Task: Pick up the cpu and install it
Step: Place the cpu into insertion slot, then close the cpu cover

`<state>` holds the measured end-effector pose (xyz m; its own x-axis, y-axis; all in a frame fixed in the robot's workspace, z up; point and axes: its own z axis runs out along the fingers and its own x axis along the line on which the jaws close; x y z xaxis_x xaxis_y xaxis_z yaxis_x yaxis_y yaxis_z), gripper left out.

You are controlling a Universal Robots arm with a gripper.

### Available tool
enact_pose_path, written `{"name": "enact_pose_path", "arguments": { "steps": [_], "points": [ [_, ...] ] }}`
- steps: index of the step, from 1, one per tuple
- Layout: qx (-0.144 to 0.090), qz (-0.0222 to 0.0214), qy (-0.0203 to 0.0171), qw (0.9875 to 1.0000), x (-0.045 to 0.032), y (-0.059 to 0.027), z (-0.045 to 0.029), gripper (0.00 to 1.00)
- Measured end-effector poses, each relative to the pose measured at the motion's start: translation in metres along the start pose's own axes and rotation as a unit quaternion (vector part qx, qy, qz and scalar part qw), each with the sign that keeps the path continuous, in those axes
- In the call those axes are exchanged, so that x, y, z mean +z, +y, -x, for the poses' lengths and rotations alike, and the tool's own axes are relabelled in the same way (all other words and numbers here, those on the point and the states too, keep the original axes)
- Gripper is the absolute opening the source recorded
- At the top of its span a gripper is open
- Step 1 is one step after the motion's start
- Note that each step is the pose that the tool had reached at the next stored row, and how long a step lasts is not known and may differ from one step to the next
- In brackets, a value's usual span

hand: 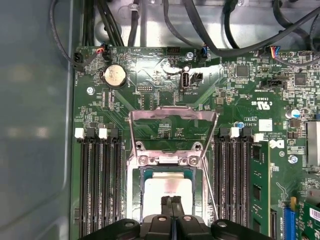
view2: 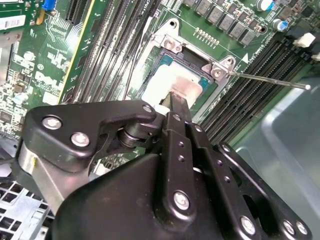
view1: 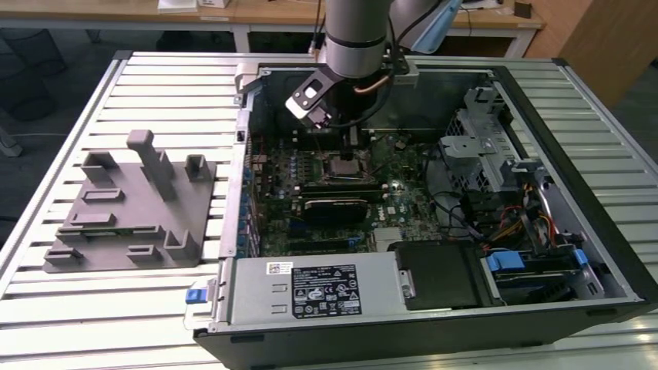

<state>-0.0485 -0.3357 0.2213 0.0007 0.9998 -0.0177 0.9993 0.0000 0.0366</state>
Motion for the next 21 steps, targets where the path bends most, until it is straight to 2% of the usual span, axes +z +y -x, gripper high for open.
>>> {"name": "enact_pose_path", "arguments": {
  "steps": [5,10,21],
  "points": [
    [0.000,-0.0007,-0.0014,1.0000,-0.0054,0.0002,0.0001,0.11],
    [0.000,-0.0009,-0.0049,1.0000,-0.0091,0.0003,0.0001,0.11],
    [0.000,-0.0013,-0.0065,1.0000,-0.0172,0.0006,0.0002,0.11]
  ]
}}
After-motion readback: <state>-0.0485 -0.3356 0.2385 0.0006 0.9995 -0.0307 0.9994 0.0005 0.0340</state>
